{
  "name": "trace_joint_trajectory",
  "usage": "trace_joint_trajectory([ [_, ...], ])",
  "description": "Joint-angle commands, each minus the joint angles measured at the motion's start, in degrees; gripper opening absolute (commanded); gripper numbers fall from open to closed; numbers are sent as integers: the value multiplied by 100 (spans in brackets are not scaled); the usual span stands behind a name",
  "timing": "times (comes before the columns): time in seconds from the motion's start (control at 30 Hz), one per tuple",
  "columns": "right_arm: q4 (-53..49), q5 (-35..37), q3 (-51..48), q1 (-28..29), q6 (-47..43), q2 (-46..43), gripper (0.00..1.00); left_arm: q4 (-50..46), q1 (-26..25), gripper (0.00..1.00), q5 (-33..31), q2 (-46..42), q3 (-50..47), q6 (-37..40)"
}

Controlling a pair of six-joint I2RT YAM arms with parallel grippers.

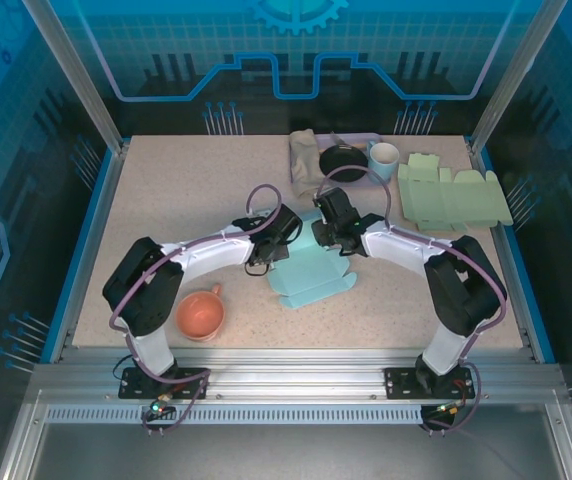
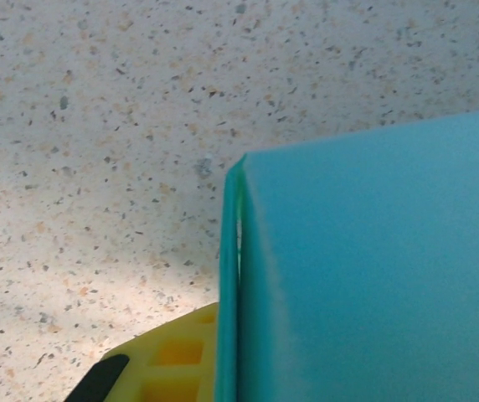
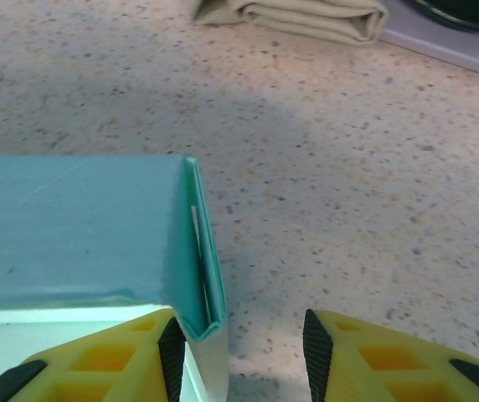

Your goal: Fold the paper box

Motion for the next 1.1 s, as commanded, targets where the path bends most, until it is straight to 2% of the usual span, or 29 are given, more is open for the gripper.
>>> trace_joint_trajectory([
  [0.0, 156, -162, -67, -183, -188, 211, 43, -395, 84, 0, 47, -230, -84, -116],
  [0.37, 509, -481, -293, -177, -178, 358, 43, -228, 247, 1, 553, -476, -246, -239],
  [0.8, 500, -414, -492, -175, -188, 285, 43, -178, 395, 1, 762, -591, -371, -354],
  [0.87, 329, -14, -470, -161, -119, 249, 39, -209, 407, 1, 727, -592, -386, -375],
  [0.93, -33, 879, -396, -127, 93, 212, 35, -269, 426, 1, 634, -591, -409, -406],
  [1.0, -579, 1830, -253, -109, 427, 202, 25, -354, 429, 0, 492, -607, -446, -463],
  [1.07, -1083, 2724, -178, -89, 996, 141, 22, -407, 440, 0, 393, -608, -482, -497],
])
